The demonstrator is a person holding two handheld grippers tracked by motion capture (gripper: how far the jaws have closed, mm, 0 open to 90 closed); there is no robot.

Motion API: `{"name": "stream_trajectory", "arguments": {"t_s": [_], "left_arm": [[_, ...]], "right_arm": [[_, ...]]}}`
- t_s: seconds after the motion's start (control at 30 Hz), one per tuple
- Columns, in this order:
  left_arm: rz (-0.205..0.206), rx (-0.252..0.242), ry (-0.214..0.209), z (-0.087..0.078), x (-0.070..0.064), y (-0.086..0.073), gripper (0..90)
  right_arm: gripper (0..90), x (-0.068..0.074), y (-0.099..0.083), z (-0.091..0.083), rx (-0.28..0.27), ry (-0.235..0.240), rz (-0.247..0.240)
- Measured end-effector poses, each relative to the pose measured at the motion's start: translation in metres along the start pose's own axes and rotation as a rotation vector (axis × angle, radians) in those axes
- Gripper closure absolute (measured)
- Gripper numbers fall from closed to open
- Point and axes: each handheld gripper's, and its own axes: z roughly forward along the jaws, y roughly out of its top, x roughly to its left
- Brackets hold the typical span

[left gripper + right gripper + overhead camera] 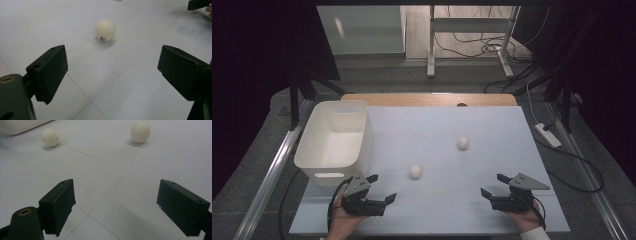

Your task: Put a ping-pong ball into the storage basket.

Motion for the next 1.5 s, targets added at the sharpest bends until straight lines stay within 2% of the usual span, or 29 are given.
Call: {"name": "stream_trajectory", "arguments": {"t_s": [0.23, 0.33, 0.8, 1.1, 1.5], "left_arm": [[-0.004, -0.003, -0.005, 0.001, -0.002, 0.006, 10.3], [-0.007, 0.003, -0.001, 0.003, -0.003, 0.01, 10.3], [-0.002, 0.017, 0.019, 0.003, -0.004, 0.025, 10.3], [0.025, 0.016, 0.012, 0.004, -0.006, 0.039, 10.3], [0.032, 0.062, -0.007, 0.024, -0.007, 0.05, 10.3]], "right_arm": [[14.8, 0.0, 0.0, 0.0, 0.002, 0.005, -0.005], [14.6, 0.0, 0.002, 0.001, -0.004, 0.023, -0.004], [14.6, 0.001, 0.005, 0.007, -0.008, 0.034, -0.006], [14.6, 0.003, 0.006, 0.01, 0.003, 0.031, -0.008], [14.6, 0.001, 0.005, 0.007, -0.003, 0.027, -0.006]]}}
